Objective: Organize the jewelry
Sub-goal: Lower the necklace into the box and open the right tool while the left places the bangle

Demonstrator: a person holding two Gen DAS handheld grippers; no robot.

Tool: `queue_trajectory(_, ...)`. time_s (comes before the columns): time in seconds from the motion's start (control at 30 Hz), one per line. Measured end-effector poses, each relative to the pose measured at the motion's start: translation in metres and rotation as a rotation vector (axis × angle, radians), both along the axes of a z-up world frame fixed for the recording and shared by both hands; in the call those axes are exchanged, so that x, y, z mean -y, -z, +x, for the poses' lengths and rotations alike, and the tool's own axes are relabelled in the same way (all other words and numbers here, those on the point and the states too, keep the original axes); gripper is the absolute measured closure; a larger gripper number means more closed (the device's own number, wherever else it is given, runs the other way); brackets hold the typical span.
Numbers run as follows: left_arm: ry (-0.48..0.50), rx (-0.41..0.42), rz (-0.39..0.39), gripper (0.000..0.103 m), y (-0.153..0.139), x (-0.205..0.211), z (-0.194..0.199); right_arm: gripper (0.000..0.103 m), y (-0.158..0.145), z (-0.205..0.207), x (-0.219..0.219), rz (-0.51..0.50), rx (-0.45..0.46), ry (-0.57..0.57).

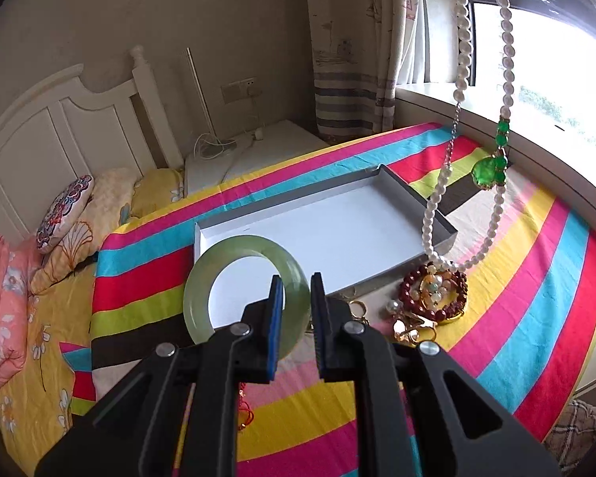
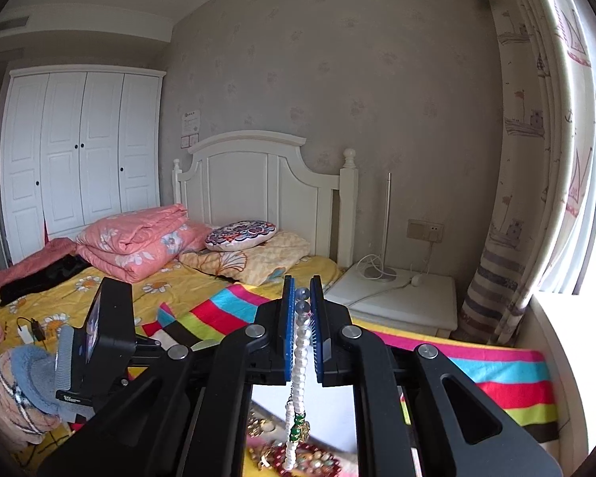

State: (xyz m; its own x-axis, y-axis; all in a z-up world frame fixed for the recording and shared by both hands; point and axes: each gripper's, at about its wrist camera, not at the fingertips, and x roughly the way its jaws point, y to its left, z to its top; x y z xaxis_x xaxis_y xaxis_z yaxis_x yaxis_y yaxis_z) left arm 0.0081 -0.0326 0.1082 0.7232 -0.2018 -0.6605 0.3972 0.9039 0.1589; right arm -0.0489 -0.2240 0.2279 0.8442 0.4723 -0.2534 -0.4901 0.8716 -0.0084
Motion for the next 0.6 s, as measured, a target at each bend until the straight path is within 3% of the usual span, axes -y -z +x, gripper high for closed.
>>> queue_trajectory(0.23,-0.052,-0.022,-0.002,0.088,0.002,-0.002,0.043,0.094,-0.006,0.047,-0.012,-0.031,-0.028,0.036)
queue_trajectory(0.3,-0.068,-0.021,0.005,0.103,0.004,-0.001,0.055,0.093,-0.002,0.064,-0.020,-0.042,-0.050,0.041)
queue_trajectory(0.5,-0.096,-0.031,-0.009,0.103,0.001,0.002,0.085,0.093,0.012,0.108,-0.049,-0.054,-0.122,0.031)
queue_trajectory(0.6,-0.120,-0.070,-0.037,0.103,0.014,-0.004,0.095,0.094,0.020,0.125,-0.062,-0.050,-0.156,0.022)
